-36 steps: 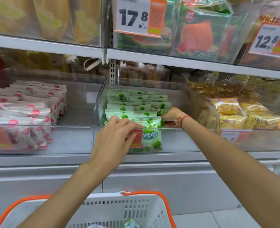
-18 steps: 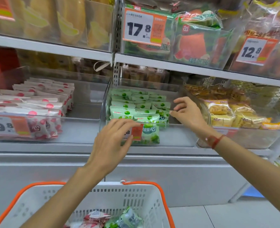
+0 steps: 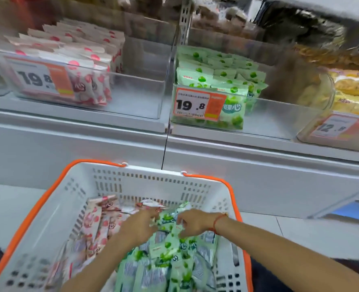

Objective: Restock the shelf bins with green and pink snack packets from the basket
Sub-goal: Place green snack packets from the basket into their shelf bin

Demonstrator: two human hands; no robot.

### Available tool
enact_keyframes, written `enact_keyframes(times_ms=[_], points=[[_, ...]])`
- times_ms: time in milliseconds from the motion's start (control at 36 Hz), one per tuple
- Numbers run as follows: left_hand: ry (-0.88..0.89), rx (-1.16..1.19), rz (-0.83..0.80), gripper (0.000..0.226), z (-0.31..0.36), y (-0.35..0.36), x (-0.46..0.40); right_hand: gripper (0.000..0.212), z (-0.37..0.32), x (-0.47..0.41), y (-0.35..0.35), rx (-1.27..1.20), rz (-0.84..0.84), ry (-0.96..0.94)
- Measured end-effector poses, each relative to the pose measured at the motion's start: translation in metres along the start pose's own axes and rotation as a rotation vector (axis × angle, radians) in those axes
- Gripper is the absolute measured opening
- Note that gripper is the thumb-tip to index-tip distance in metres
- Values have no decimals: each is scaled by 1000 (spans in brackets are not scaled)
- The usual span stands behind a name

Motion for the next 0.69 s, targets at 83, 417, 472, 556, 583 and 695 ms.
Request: enact_keyframes(times_ms=[83, 417, 472, 556, 583, 695], points=[[-60, -33, -309, 51, -24, 37, 3, 67, -4, -20, 45, 22, -83, 26], [-109, 607, -278, 11, -36, 25, 7, 26, 3, -13, 24, -306, 143, -114], [-53, 641, -258, 15, -25, 4, 5, 16, 2, 2, -5, -385, 188, -153], [41, 685, -128, 27, -1, -30, 3, 17, -2, 33, -49, -474, 258, -181], [84, 707, -77, 31, 8, -42, 4, 16, -2, 42, -61, -521, 291, -181], [255, 727, 109, 29, 50, -94, 10, 42, -1, 83, -107, -608, 479, -154]])
Point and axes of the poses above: each hand's wrist, its own x-axis away from the middle knuckle, its own y-axis out of the palm, z = x × y, the point moved 1 cm from there along -x, towards the middle knuckle, and after that the axes turned 2 degrees about -y, right-handed, at the moved point
